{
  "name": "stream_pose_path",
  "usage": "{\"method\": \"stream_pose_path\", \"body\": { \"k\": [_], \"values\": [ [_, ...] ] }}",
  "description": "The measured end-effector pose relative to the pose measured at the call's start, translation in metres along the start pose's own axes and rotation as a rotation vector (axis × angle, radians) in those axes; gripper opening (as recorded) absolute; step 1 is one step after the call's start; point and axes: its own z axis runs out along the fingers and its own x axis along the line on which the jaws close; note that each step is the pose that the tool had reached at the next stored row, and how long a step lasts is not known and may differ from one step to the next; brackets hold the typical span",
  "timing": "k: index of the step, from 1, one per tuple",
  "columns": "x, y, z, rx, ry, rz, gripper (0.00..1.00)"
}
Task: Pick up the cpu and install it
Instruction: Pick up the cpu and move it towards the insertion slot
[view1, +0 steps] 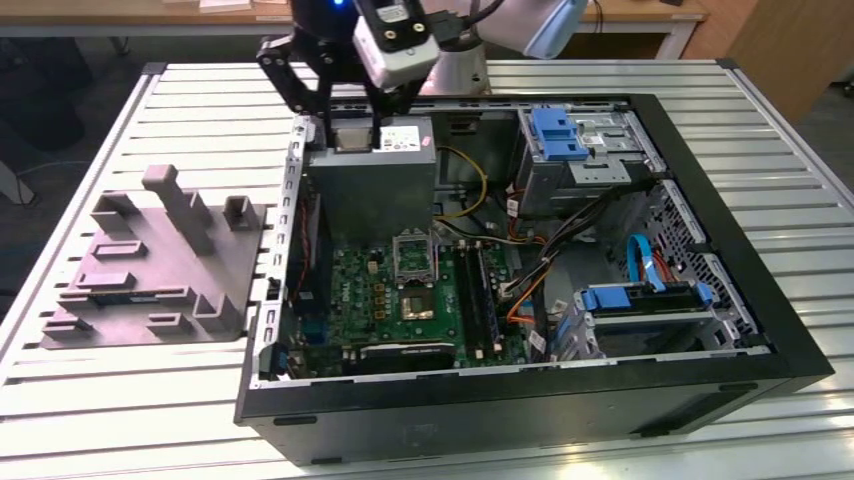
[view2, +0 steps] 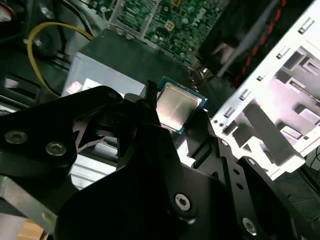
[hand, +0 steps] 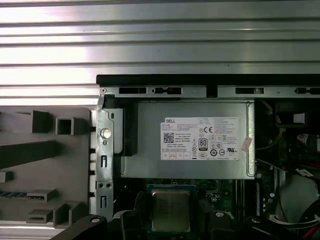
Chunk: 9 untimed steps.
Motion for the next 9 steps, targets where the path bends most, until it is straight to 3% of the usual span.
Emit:
{"method": "stream_pose_path", "body": {
  "k": [4, 9],
  "values": [
    [-0.0153, 0.0003, -0.0006, 0.0000, -0.0001, 0.000, 0.47],
    [-0.0211, -0.0027, -0.0010, 0.0000, 0.0000, 0.000, 0.47]
  ]
}}
